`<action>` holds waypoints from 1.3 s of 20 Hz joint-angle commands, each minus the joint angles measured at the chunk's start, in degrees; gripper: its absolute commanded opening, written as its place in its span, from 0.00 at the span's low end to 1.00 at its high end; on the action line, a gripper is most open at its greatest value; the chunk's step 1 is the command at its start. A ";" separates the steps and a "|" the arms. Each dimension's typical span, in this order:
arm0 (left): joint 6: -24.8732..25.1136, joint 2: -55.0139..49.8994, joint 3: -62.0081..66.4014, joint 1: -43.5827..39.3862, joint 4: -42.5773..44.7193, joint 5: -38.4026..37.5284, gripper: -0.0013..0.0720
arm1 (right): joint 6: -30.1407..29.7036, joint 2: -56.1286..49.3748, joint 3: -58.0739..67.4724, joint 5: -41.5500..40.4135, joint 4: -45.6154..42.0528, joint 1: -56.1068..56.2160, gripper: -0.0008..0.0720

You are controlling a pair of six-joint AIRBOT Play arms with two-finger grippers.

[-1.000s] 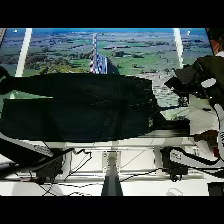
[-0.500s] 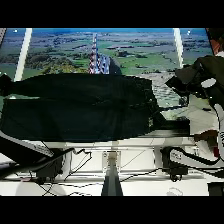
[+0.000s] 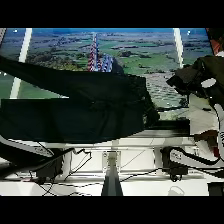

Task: Fold the clothes and pants, and hang the long-sleeved shirts on hangers.

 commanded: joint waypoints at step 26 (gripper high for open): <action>21.05 9.79 -36.83 5.55 -5.73 -4.15 0.06 | -19.82 -28.06 22.51 25.44 20.39 16.70 0.96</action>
